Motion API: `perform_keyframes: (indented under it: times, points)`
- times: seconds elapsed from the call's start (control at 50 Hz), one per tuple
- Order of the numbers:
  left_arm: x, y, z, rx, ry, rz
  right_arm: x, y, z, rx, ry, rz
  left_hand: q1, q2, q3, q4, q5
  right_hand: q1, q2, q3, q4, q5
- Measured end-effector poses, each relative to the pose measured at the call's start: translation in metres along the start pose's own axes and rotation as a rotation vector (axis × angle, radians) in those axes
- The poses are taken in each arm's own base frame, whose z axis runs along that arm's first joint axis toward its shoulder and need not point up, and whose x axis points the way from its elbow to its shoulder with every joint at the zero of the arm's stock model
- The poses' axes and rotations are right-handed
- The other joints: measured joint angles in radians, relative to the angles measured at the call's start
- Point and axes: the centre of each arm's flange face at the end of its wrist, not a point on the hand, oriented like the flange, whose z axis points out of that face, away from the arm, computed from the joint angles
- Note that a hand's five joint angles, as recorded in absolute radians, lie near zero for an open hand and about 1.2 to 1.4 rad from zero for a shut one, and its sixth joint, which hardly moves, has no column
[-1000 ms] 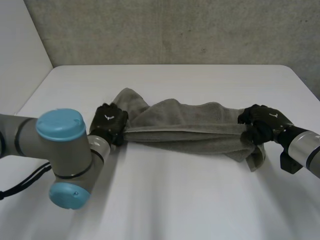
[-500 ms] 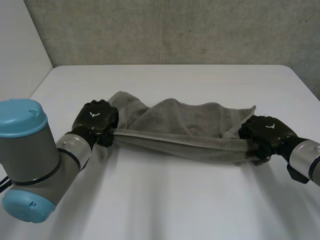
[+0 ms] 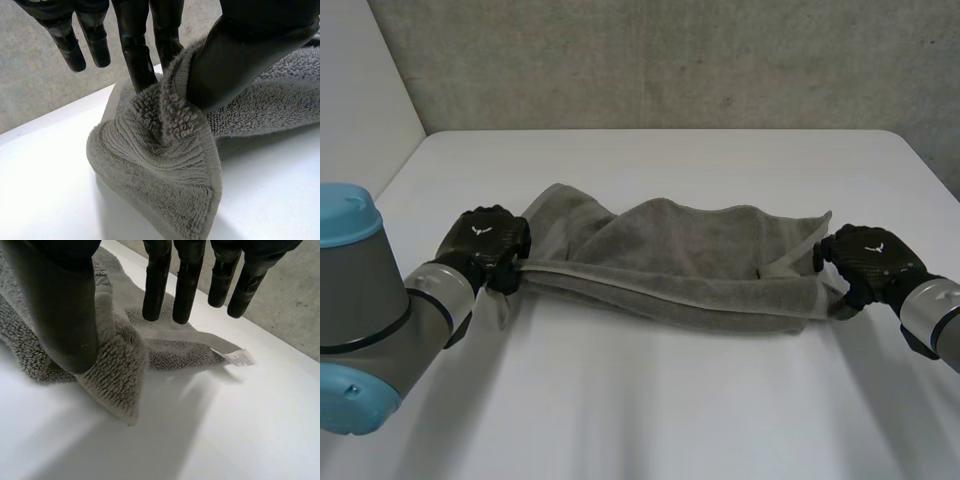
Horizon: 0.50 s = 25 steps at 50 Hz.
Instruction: Fold the towel.
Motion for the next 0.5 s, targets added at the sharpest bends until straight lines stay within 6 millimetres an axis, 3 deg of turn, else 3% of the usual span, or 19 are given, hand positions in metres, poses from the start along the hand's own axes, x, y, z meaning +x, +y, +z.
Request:
perform_keyframes:
  times: [0.2,0.5]
  points:
    - [-0.005,-0.001,0.003,0.0,0.008,-0.011,-0.009,0.015,0.002,-0.044,-0.03,0.017,0.0,0.0,0.0,0.0,0.0,-0.096,-0.1,0.0,0.0,-0.094]
    - [-0.01,0.0,0.005,-0.003,-0.005,-0.018,-0.019,0.022,-0.011,-0.061,-0.047,0.008,0.0,0.0,0.0,0.0,0.0,-0.099,-0.1,0.0,0.0,-0.092]
